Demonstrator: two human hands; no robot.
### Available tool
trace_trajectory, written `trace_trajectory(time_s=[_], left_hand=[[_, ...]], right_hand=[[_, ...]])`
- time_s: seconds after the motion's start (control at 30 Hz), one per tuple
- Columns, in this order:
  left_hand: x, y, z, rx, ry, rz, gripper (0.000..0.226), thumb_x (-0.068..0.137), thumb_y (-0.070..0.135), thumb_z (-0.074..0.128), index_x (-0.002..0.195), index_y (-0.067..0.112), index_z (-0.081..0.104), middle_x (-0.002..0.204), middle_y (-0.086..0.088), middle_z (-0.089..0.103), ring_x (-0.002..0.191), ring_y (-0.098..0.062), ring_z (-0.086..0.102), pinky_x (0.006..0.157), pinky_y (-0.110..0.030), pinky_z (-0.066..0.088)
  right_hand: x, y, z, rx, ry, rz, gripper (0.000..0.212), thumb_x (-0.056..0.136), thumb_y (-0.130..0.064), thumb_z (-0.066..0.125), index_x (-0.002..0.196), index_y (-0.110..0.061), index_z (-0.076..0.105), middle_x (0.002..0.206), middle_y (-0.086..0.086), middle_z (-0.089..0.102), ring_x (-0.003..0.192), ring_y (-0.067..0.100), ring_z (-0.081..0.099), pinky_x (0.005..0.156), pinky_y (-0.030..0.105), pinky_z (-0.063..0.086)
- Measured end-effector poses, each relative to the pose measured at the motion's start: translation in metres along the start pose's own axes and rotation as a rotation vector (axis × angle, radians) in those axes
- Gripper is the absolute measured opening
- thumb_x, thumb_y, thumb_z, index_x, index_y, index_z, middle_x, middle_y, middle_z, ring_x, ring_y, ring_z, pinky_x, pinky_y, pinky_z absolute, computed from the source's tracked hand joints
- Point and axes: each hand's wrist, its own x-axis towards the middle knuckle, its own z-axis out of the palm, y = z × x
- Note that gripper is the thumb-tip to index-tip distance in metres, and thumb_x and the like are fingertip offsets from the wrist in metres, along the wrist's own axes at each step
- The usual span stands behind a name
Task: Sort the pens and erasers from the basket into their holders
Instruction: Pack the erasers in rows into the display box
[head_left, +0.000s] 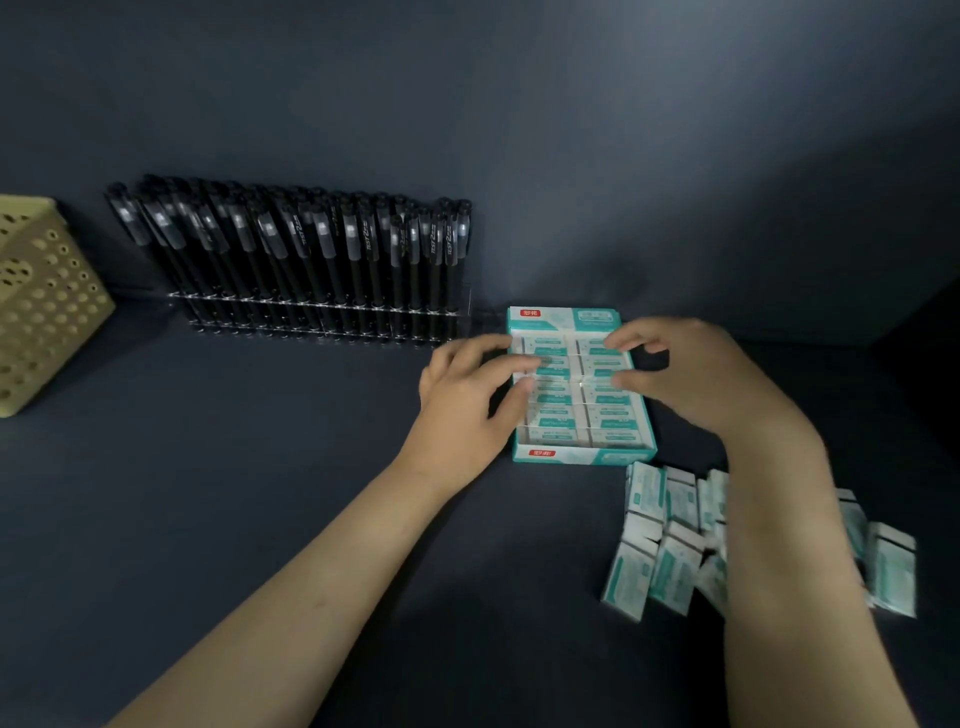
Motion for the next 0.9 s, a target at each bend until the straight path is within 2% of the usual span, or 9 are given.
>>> trace_trajectory(time_s=[0.07,0.13,0.3,0.37,0.43,0.53,0.6,0.8,0.9], left_hand=[[-0.012,0.01,-0.002,-0.033,0.039,0.091,0.03,0.089,0.047,0.051,0.106,0.032,0.07,0.123,0.015,0.056,0.119,-0.015,0.039,0.103,-0.031,0.023],[-0.027,0.02,-0.003,-0.056,0.01,0.206,0.026,0.085,0.049,0.058,0.102,0.034,0.07,0.117,0.017,0.057,0.115,-0.012,0.039,0.101,-0.029,0.024],[-0.055,0.041,0.004,-0.064,-0.298,0.398,0.047,0.072,0.063,0.065,0.113,0.038,0.066,0.118,0.023,0.051,0.115,-0.007,0.034,0.101,-0.024,0.02],[-0.06,0.045,0.006,-0.008,-0.403,0.429,0.058,0.069,0.068,0.065,0.12,0.041,0.061,0.123,0.023,0.046,0.119,-0.007,0.03,0.105,-0.022,0.014],[-0.061,0.047,0.007,0.037,-0.458,0.435,0.062,0.068,0.07,0.064,0.124,0.045,0.055,0.125,0.025,0.041,0.122,-0.006,0.026,0.108,-0.022,0.01],[-0.061,0.045,0.007,0.029,-0.461,0.417,0.058,0.069,0.068,0.066,0.122,0.047,0.054,0.125,0.025,0.04,0.123,-0.005,0.023,0.107,-0.023,0.01],[-0.061,0.043,0.006,0.036,-0.451,0.428,0.055,0.07,0.067,0.066,0.12,0.047,0.056,0.125,0.024,0.042,0.125,-0.004,0.023,0.107,-0.023,0.009],[-0.064,0.025,-0.004,0.053,-0.431,0.414,0.05,0.073,0.068,0.061,0.118,0.047,0.059,0.128,0.027,0.045,0.127,-0.004,0.028,0.107,-0.022,0.01],[-0.07,0.015,-0.014,0.057,-0.4,0.377,0.047,0.076,0.067,0.06,0.119,0.048,0.059,0.126,0.029,0.047,0.126,-0.001,0.029,0.105,-0.024,0.015]], right_hand=[[-0.012,-0.005,-0.013,0.001,-0.067,0.026,0.036,0.081,-0.012,0.075,0.111,-0.029,0.067,0.108,-0.013,0.063,0.102,0.007,0.054,0.08,0.021,0.036],[-0.027,-0.005,-0.023,0.034,-0.122,0.013,0.032,0.077,-0.011,0.078,0.102,-0.03,0.068,0.103,-0.012,0.067,0.099,0.007,0.057,0.077,0.018,0.04],[-0.079,0.014,-0.033,0.067,-0.214,0.053,0.024,0.072,-0.019,0.083,0.085,-0.034,0.071,0.087,-0.009,0.068,0.087,0.0,0.06,0.078,0.018,0.047],[-0.095,0.022,-0.03,0.072,-0.244,0.065,0.023,0.071,-0.021,0.084,0.082,-0.036,0.071,0.088,-0.01,0.067,0.086,-0.003,0.058,0.073,0.011,0.045],[-0.105,0.028,-0.025,0.071,-0.265,0.078,0.023,0.069,-0.026,0.085,0.084,-0.038,0.071,0.094,-0.011,0.066,0.091,-0.006,0.055,0.078,0.01,0.043],[-0.113,0.032,-0.016,0.054,-0.258,0.07,0.024,0.067,-0.037,0.084,0.086,-0.044,0.071,0.098,-0.016,0.062,0.101,-0.006,0.05,0.089,0.018,0.04],[-0.115,0.031,-0.011,0.031,-0.238,0.053,0.022,0.067,-0.04,0.083,0.085,-0.047,0.071,0.098,-0.019,0.06,0.104,-0.008,0.044,0.088,0.015,0.035],[-0.119,0.03,-0.001,0.096,-0.162,0.01,0.02,0.07,-0.032,0.084,0.082,-0.044,0.073,0.093,-0.018,0.063,0.104,-0.003,0.045,0.086,0.013,0.044],[-0.121,0.028,0.006,0.116,-0.151,-0.046,0.024,0.073,-0.031,0.081,0.089,-0.048,0.074,0.095,-0.025,0.065,0.105,0.0,0.047,0.096,0.032,0.045]])
